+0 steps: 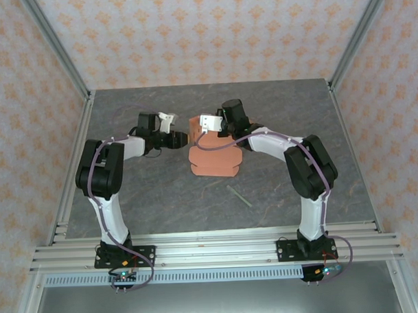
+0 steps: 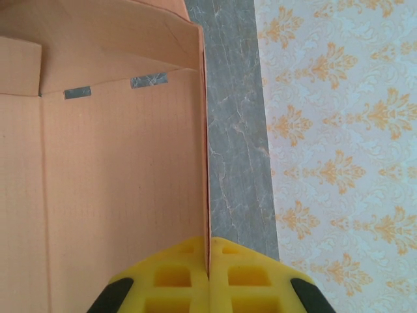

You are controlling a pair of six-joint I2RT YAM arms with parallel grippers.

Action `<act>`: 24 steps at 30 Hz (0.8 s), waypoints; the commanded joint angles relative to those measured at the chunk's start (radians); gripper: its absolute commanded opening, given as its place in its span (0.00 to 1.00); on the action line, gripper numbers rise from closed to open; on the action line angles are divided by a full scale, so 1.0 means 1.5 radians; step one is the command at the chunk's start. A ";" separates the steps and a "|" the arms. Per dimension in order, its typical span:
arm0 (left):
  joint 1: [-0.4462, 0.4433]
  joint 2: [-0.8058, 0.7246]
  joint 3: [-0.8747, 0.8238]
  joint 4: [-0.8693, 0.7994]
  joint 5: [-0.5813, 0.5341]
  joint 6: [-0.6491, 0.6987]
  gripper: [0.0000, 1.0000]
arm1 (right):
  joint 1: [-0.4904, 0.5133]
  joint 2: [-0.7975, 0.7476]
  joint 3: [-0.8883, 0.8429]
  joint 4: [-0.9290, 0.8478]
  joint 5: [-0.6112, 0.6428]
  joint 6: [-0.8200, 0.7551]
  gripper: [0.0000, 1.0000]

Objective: Fold the paper box

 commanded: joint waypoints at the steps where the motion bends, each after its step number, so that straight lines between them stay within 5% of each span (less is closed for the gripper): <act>1: -0.015 0.009 0.046 -0.059 0.025 0.030 0.53 | -0.005 -0.003 0.022 -0.018 -0.015 0.006 0.00; 24: -0.065 0.048 0.154 -0.137 0.024 0.141 0.58 | -0.007 0.015 0.026 -0.031 -0.026 -0.043 0.00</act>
